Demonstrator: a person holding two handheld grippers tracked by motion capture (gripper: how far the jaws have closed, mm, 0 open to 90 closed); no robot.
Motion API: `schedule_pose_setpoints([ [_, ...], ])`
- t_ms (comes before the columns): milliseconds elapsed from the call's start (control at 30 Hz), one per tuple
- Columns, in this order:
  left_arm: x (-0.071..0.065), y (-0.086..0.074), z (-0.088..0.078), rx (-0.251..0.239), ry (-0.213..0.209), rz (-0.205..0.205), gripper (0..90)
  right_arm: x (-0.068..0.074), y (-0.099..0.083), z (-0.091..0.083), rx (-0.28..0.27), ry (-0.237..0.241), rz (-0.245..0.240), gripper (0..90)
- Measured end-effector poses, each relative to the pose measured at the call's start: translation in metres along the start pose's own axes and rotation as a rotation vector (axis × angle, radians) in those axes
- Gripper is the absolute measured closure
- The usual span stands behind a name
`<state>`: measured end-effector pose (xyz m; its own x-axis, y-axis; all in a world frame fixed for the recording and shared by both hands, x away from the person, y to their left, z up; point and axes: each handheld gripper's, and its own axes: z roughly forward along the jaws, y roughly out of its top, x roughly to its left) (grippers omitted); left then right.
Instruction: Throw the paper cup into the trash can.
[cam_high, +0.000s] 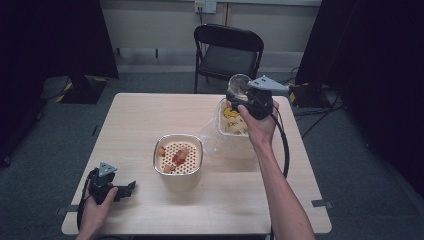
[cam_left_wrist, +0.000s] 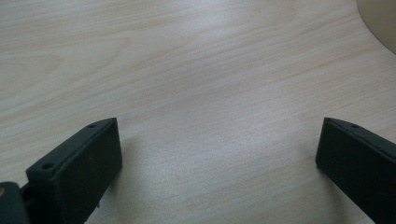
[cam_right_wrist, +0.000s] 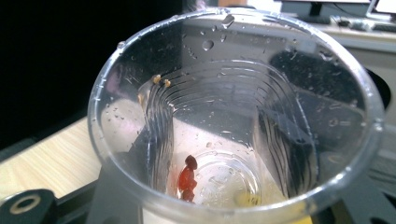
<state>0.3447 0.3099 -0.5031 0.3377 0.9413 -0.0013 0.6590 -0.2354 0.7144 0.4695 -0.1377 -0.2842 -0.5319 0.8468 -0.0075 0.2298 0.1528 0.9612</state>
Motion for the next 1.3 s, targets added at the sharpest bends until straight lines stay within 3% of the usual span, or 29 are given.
schedule_pose_setpoints([
  [200, 0.0, 0.0, 0.0, 0.0, -0.001, 0.0, 0.0, -0.019, -0.007, 0.003, 0.048, -0.037, 0.025, 43.5],
  [333, 0.0, 0.0, 0.0, -0.001, -0.001, -0.001, 0.0, -0.026, -0.01, 0.007, 0.066, -0.076, 0.056, 31.0],
  [433, 0.0, 0.0, 0.0, 0.0, -0.001, 0.0, 0.0, -0.027, -0.01, 0.011, 0.084, -0.082, 0.051, 21.5],
  [600, 0.0, 0.0, 0.0, 0.0, 0.0, 0.0, 0.0, -0.029, -0.01, 0.013, 0.113, -0.078, 0.054, 14.9],
  [1000, 0.0, 0.0, 0.0, 0.0, -0.001, -0.001, 0.0, -0.027, -0.018, 0.0, 0.115, -0.041, 0.05, 14.4],
  [1300, 0.0, 0.0, 0.0, -0.001, -0.001, -0.001, 0.0, -0.019, -0.042, -0.032, 0.127, -0.032, 0.035, 14.6],
])
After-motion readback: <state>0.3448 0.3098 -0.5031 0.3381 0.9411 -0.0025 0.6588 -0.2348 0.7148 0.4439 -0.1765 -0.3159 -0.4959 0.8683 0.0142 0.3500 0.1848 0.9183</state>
